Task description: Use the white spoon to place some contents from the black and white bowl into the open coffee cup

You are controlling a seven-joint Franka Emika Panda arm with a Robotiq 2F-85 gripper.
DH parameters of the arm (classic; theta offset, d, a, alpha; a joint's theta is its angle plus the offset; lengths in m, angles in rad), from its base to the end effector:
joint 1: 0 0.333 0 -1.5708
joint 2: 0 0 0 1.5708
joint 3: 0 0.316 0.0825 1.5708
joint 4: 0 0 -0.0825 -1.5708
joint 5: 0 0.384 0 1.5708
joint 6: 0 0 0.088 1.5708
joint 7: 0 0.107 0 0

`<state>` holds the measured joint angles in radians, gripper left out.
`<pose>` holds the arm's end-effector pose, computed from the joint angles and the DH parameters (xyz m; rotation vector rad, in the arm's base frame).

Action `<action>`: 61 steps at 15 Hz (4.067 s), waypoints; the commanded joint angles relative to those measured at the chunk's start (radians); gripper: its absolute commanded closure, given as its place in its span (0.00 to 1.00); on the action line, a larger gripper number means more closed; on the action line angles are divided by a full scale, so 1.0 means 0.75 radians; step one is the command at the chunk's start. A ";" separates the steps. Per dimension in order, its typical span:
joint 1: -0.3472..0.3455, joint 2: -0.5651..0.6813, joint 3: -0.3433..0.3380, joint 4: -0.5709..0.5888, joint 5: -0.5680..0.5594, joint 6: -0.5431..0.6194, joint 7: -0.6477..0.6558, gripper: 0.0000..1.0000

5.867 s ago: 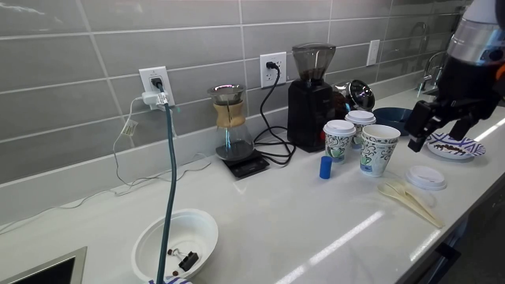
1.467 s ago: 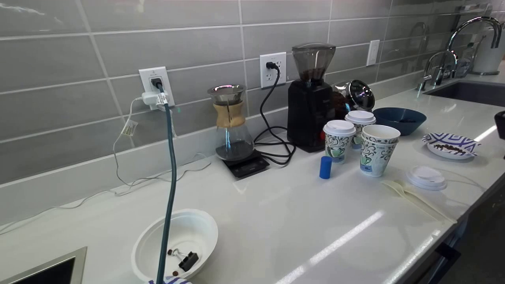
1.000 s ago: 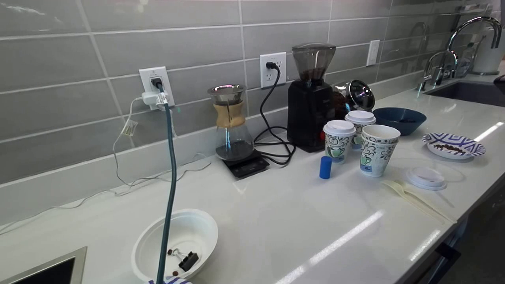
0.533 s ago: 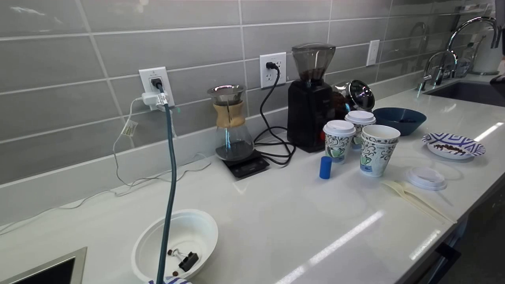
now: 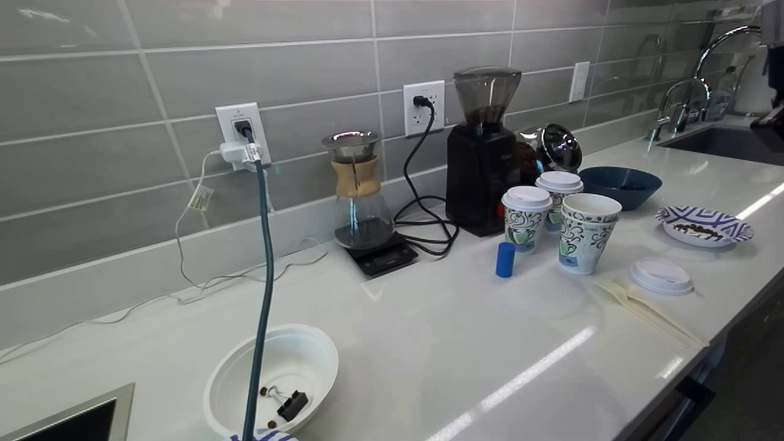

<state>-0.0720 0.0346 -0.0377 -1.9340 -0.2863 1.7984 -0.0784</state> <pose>0.5434 -0.0836 0.4561 2.8702 0.0826 -0.2809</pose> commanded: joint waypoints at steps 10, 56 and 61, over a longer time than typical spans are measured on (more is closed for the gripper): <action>-0.041 0.706 -0.046 0.668 0.007 -0.015 -0.217 0.97; -0.027 1.068 -0.092 1.088 -0.025 -0.241 -0.193 0.97; -0.024 1.080 -0.092 1.104 -0.025 -0.259 -0.189 0.97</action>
<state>-0.0996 0.8114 -0.1010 -1.1666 -0.2855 1.6470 -0.2127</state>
